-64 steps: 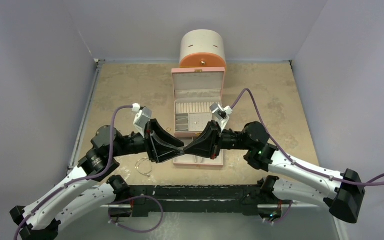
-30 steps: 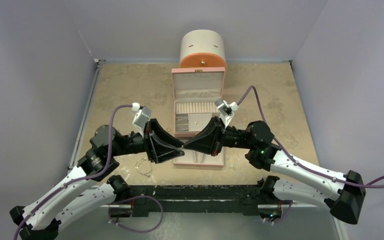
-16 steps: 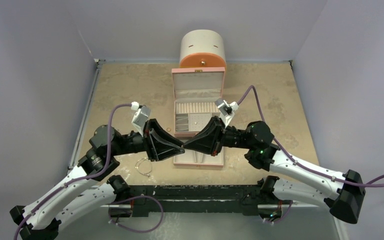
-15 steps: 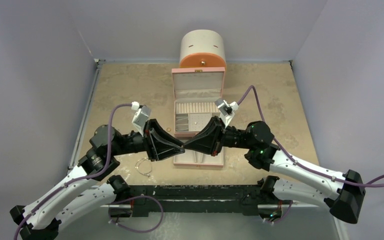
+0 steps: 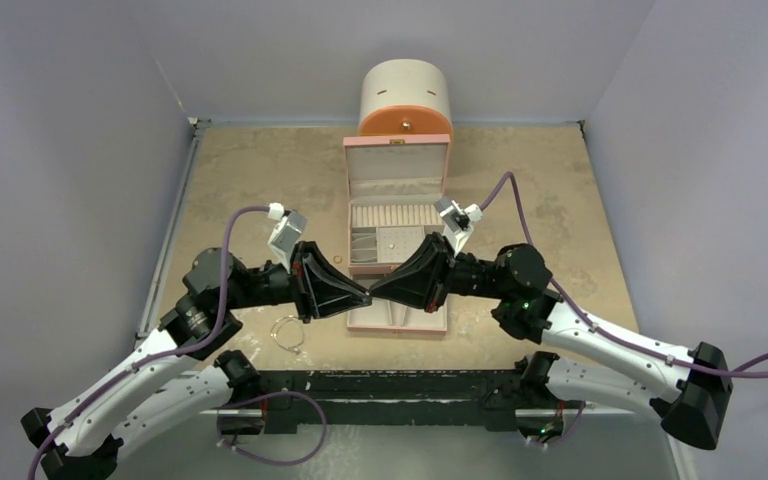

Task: Organize the mixed jewelry
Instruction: Adjust the jewelry.

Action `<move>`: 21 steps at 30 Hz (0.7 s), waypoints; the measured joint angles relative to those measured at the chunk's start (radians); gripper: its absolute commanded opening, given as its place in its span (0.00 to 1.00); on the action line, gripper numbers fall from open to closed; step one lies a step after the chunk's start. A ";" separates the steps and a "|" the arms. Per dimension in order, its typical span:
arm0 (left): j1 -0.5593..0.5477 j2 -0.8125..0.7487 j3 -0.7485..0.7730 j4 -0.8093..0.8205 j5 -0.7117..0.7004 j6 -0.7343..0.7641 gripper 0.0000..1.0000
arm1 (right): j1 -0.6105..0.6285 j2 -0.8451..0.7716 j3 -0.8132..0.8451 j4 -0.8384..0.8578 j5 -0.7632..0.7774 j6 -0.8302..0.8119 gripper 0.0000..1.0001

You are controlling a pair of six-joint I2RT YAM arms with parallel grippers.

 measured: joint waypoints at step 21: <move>0.000 0.036 0.002 -0.120 -0.021 0.092 0.00 | 0.000 -0.174 -0.014 -0.209 0.094 -0.098 0.31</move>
